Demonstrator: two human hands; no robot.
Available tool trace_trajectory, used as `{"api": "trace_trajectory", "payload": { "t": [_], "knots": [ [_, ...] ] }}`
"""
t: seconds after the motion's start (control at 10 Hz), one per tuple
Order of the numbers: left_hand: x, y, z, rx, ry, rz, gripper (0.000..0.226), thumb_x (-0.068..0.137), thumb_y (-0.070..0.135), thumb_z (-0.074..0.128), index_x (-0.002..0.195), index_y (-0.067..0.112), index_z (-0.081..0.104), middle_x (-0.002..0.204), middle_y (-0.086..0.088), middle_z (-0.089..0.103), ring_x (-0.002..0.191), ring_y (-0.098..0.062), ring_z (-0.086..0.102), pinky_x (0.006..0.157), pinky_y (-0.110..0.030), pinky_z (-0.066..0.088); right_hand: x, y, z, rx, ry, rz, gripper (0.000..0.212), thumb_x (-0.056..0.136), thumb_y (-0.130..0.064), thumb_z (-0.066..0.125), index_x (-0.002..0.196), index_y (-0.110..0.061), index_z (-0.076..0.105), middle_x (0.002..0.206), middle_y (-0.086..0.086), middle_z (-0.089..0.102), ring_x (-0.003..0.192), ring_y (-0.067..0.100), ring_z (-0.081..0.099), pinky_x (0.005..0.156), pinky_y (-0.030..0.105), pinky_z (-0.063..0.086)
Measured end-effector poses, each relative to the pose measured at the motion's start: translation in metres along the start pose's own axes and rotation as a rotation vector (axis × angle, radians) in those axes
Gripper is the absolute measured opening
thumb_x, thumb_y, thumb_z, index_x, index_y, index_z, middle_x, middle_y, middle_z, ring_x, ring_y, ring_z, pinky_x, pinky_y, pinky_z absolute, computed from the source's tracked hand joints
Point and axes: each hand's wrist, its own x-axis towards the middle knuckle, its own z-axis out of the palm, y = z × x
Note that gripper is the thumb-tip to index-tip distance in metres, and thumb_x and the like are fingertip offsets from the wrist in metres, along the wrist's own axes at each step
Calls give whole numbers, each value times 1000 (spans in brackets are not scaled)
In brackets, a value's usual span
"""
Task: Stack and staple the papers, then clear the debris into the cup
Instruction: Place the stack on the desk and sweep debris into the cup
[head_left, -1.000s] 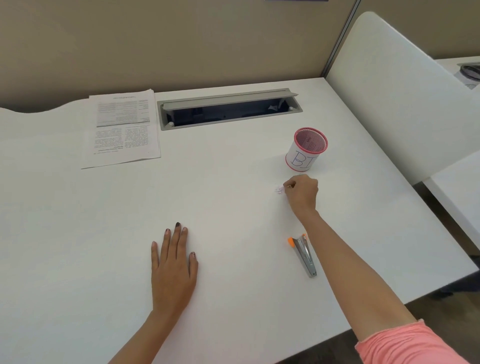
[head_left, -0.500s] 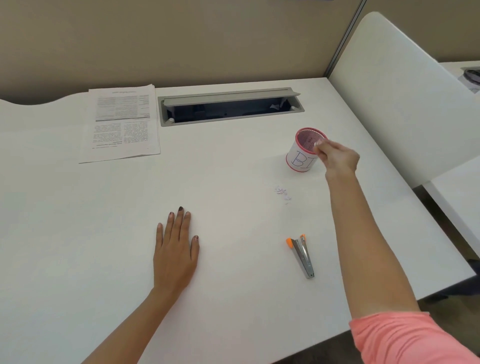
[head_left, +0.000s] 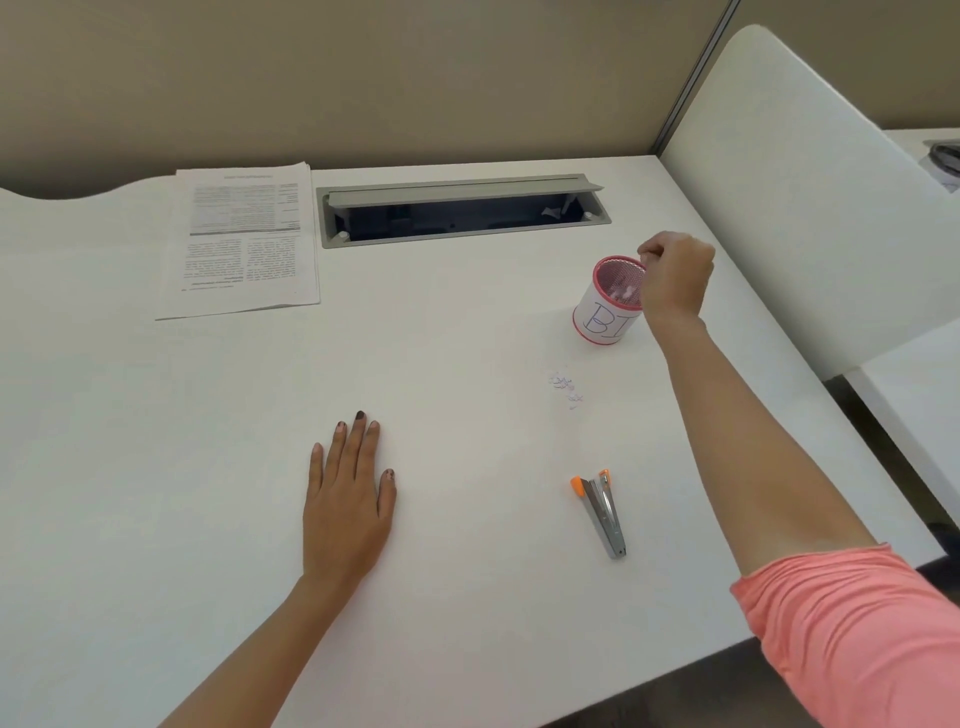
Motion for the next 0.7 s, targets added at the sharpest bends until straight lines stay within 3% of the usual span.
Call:
{"api": "trace_trajectory", "payload": {
  "t": [0.2,0.4,0.5,0.6,0.7],
  "knots": [
    [-1,0,-2,-4,-2,-3,60,95,33,26,151,13,29,160,-3,26,148,-21,22,122,-42,11,-4,11,0,56,-67,-55,29,81,9,50,88,-2,75,89,16,74,85,28,67,76,25,51],
    [-1,0,-3,-7,1,-1,60,95,33,26,151,13,29,159,-3,26,148,-21,22,122,-43,11,-40,11,-6,185,133,-6,24,80,5,51,87,-6,71,84,11,71,81,22,62,68,16,36],
    [-1,0,-2,-10,0,-1,60,95,33,26,151,13,29,160,-3,26,148,-21,22,122,-43,12,-75,15,-5,234,190,125,24,80,7,51,89,-6,69,86,11,70,81,23,62,71,23,43],
    [0,0,-2,-10,1,-1,60,95,33,26,150,13,29,159,-4,27,148,-22,23,122,-43,12,-108,25,6,251,62,245,25,81,9,50,90,-4,70,85,14,71,80,29,66,72,27,49],
    [-1,-1,-1,-3,-1,0,60,95,33,26,150,12,30,159,-4,27,148,-22,24,122,-43,12,-132,37,20,176,-195,433,33,83,13,43,101,2,69,100,20,69,95,32,65,78,26,49]
  ]
}}
